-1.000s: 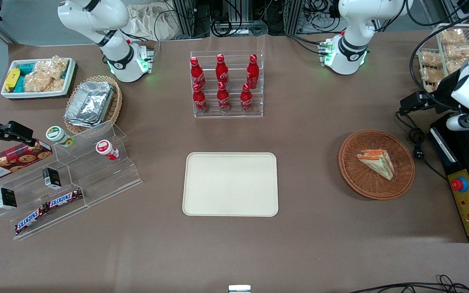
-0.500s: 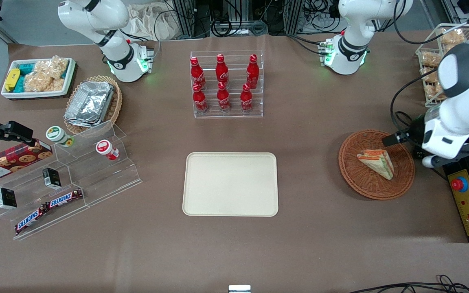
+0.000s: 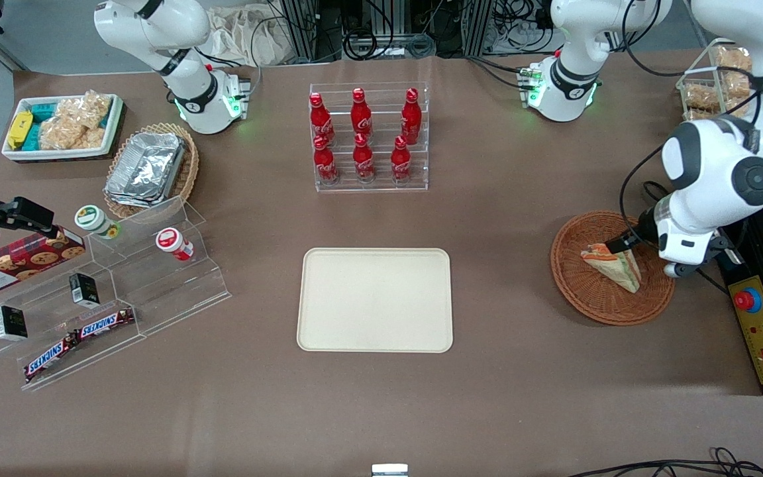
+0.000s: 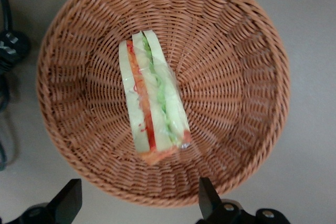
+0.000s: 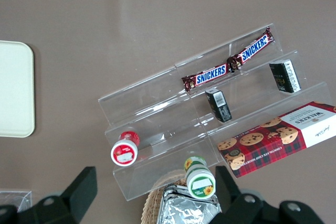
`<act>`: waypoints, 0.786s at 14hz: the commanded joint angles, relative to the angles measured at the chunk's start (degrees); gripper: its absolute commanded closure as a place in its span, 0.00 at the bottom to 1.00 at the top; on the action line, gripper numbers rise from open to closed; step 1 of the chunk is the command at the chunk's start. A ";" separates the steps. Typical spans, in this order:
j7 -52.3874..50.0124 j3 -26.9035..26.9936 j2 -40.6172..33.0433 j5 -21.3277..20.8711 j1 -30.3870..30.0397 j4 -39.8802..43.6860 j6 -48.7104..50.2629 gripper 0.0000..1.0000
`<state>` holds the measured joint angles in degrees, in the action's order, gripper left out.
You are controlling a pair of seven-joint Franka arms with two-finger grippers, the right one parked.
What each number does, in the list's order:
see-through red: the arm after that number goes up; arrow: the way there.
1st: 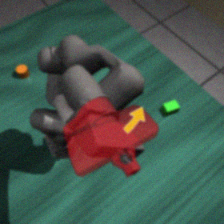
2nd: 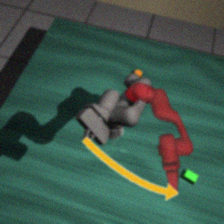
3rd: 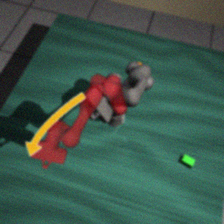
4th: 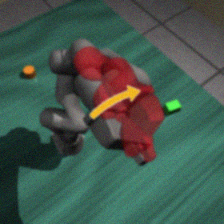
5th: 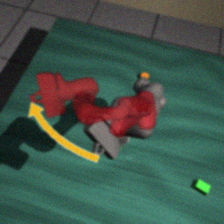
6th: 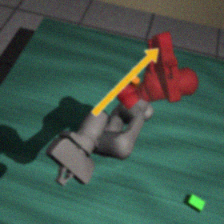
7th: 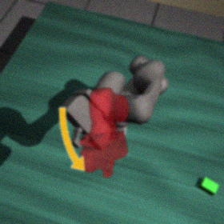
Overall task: Place sandwich from basket to tray
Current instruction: 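Close the left gripper on the sandwich's upright edge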
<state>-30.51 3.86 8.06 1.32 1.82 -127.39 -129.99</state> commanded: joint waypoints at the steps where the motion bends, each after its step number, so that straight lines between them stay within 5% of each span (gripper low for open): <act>1: -6.39 -0.17 5.28 -0.89 0.02 0.47 -5.69 0.00; 4: -9.04 0.01 8.72 -0.88 0.02 0.56 -9.48 0.04; 7: -9.04 1.33 9.96 -0.88 0.02 0.74 -9.84 1.00; 11: -6.86 1.24 8.13 -0.97 0.02 1.09 -8.79 1.00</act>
<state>-38.07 4.97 17.61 1.28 1.85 -126.95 -139.61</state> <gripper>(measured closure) 0.573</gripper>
